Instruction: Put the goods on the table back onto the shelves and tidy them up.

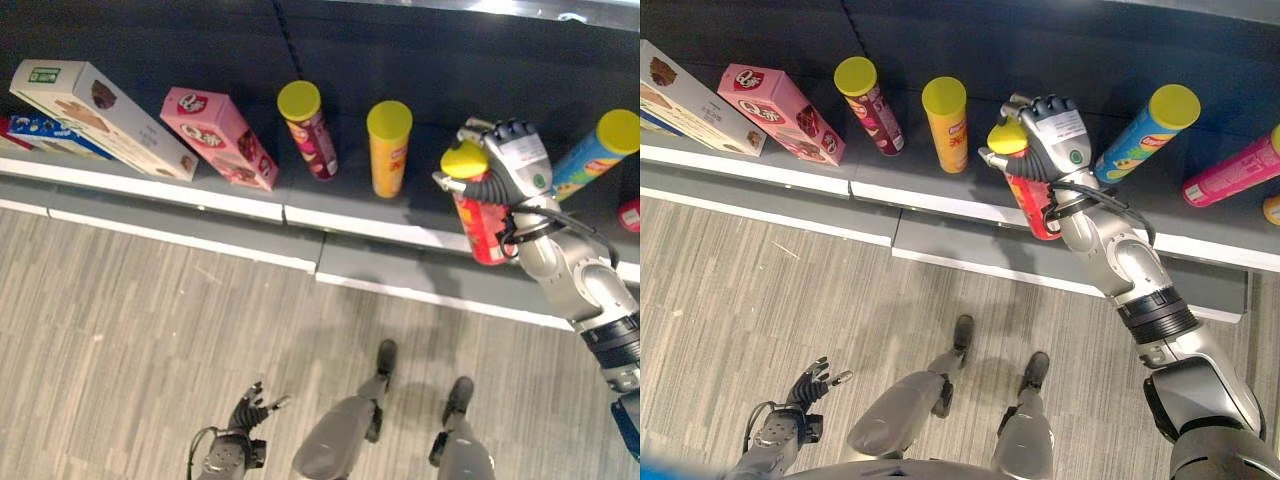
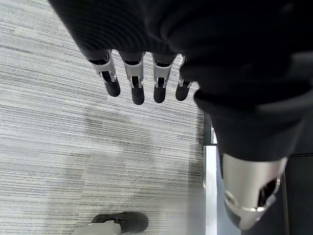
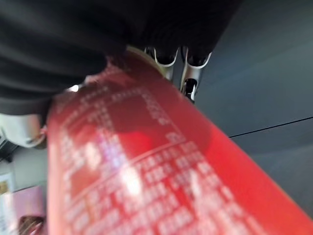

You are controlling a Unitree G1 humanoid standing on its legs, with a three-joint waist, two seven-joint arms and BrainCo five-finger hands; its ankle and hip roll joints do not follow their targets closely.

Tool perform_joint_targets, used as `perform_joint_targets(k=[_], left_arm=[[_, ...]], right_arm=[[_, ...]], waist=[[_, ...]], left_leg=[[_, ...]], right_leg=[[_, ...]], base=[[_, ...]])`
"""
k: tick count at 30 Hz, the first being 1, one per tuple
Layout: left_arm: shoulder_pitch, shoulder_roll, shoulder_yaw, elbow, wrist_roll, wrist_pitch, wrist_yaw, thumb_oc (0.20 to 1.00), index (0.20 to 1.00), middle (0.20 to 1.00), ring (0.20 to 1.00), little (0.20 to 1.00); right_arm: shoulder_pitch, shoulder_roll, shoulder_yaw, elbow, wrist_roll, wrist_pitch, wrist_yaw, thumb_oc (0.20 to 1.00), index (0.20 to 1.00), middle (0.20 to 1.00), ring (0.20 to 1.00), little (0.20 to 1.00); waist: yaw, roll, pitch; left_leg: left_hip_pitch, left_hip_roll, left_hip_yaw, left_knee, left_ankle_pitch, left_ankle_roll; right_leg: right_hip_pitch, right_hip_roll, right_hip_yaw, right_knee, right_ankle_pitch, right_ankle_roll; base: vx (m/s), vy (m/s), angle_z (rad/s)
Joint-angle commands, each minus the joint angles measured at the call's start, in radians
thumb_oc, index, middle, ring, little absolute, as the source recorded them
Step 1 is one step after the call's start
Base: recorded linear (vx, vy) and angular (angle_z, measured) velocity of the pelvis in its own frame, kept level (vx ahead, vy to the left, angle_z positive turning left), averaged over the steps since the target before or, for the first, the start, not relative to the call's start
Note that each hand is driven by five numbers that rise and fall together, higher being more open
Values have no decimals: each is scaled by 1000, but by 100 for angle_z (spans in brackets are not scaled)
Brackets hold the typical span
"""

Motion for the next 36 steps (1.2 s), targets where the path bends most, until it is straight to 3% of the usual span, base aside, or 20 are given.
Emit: perform_joint_targets(k=[1, 9, 13, 19, 36], left_arm=[[9, 20, -46, -15, -8, -26, -1, 1000, 1000, 1000, 1000, 1000], [-1, 46, -63, -57, -18, -33, -7, 1000, 1000, 1000, 1000, 1000], [-15, 58, -58, -73, -42, -36, -6, 1000, 1000, 1000, 1000, 1000], [-34, 66, -57, -61, -46, -39, 4, 1000, 1000, 1000, 1000, 1000], [-80, 52, -99, -61, -49, -58, 48, 1000, 1000, 1000, 1000, 1000]], right_arm=[[-107, -84, 13, -37, -7, -13, -61, 200, 200, 200, 200, 200], [-314, -181, 79, -33, -6, -11, -84, 200, 200, 200, 200, 200], [-469, -163, 190, -59, -27, -17, -52, 200, 200, 200, 200, 200], [-560, -144, 242, -22, -55, 1, -63, 200, 200, 200, 200, 200], [-517, -8, 68, 18, -26, 49, -260, 200, 200, 200, 200, 200]], waist=[[-4, 32, -42], [1, 73, 1], [15, 71, 14], [29, 78, 25], [52, 133, 50]], left_leg=[[46, 171, 15, -11, -103, -140], [-26, 169, 17, -11, -84, -141], [-71, 170, 10, 13, -86, -144], [-93, 165, 0, 18, -85, -146], [-154, 151, -30, 16, -67, -143]], right_leg=[[5, 32, -11, 28, -80, -51], [-96, 31, 21, 75, -95, -59], [-127, 36, 18, 86, -108, -66], [-144, 34, 5, 89, -112, -67], [-202, 25, -17, 111, -115, -66]], base=[[8, -45, 9], [2, -35, -4], [4, -93, -3], [-6, -16, 6], [-6, 2, 3]])
